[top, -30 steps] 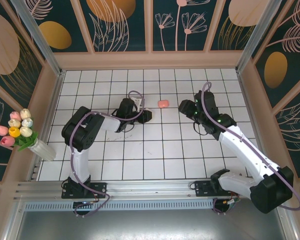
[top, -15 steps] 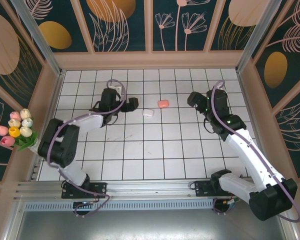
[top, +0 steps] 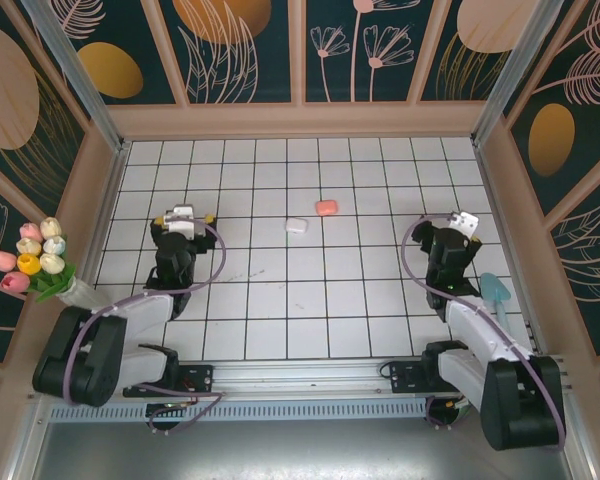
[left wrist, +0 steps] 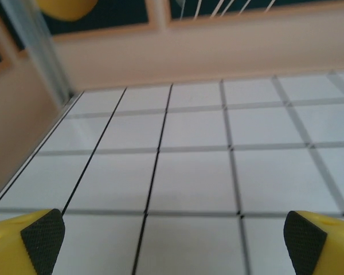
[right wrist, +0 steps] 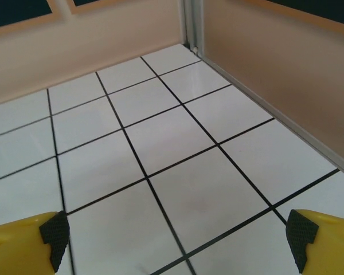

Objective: Insert the wireless bluetooth earbuds into the charging case

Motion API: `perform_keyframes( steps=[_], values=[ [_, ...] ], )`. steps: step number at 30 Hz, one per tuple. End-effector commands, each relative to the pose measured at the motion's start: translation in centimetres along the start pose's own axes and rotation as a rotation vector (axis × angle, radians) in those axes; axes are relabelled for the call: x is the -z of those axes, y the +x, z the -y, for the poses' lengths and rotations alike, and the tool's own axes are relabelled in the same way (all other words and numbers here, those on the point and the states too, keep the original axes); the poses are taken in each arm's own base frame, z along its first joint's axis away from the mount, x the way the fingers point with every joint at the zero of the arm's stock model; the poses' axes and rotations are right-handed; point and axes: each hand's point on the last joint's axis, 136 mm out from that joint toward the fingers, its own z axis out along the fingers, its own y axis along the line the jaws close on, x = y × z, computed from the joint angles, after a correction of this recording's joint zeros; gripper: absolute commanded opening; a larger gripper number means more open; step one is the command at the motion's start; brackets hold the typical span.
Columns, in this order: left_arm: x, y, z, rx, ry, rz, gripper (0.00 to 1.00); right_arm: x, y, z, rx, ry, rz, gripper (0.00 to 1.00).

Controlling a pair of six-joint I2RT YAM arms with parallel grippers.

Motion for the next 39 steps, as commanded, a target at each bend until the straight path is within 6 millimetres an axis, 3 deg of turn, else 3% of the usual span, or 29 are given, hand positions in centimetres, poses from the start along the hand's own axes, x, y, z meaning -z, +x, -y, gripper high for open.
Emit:
perform_keyframes(
  steps=[1, 5, 9, 12, 15, 18, 39],
  values=[
    [0.0, -2.4, -1.2, -0.006, -0.061, 0.163, 0.99, -0.1, -2.1, -1.0, 0.011, -0.079, 0.167, 0.99],
    [-0.1, -2.1, -2.1, 0.040, -0.055, 0.179, 0.99, -0.1, -0.9, -1.3, -0.003, -0.142, 0.219, 0.99],
    [-0.5, -1.8, -3.2, 0.103, -0.021, 0.177, 0.99, -0.8, -1.2, -3.4, 0.060, -0.244, 0.248, 0.99],
    [-0.2, -1.2, -2.4, 0.107, 0.073, 0.218, 0.99, -1.7, -0.2, -4.2, 0.101, -0.282, 0.265, 0.99],
    [-1.5, -0.7, -2.4, 0.120, 0.111, 0.155, 0.99, -3.3, 1.3, -4.3, 0.108, -0.287, 0.180, 0.99],
    [-2.4, -0.4, -3.5, 0.165, 0.061, 0.126, 0.99, -4.6, 1.0, -3.8, 0.060, -0.308, 0.143, 0.99],
    [-2.7, -0.3, -3.9, 0.172, 0.040, 0.113, 0.99, -4.5, 1.1, -4.0, 0.068, -0.311, 0.146, 0.99]
  ],
)
